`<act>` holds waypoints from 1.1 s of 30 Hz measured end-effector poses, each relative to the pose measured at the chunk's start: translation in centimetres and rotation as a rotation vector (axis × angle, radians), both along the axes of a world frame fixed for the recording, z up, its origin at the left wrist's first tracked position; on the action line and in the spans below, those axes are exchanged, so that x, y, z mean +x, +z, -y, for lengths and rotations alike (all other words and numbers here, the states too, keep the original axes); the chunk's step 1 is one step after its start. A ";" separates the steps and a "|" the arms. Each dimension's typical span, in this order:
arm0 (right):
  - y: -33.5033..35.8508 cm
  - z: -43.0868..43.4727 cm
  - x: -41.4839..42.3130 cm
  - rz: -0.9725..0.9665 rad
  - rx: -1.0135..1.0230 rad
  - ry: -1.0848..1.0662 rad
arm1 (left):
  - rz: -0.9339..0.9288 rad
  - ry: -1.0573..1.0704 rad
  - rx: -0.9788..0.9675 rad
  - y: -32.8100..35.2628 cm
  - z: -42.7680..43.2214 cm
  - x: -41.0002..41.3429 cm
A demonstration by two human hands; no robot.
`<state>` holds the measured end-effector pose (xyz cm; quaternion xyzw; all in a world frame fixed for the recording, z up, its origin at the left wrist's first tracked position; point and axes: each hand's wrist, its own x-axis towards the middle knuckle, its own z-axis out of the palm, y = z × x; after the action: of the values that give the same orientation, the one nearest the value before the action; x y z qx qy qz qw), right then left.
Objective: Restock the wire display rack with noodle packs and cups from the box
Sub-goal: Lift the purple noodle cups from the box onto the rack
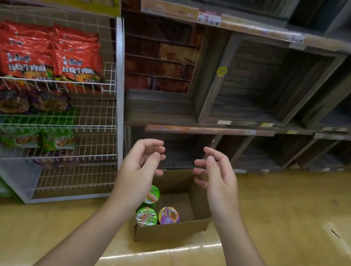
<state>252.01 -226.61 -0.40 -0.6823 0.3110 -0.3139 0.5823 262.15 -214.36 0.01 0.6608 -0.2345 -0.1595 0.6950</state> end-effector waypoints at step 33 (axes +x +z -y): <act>-67.8 27.3 19.6 -0.369 0.144 0.151 | -0.056 -0.258 0.601 -65.8 28.1 19.4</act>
<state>271.60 -253.93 -68.23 -0.7064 0.3818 -0.1160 0.5845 281.55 -242.47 -65.83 0.7964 -0.2396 -0.3266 0.4491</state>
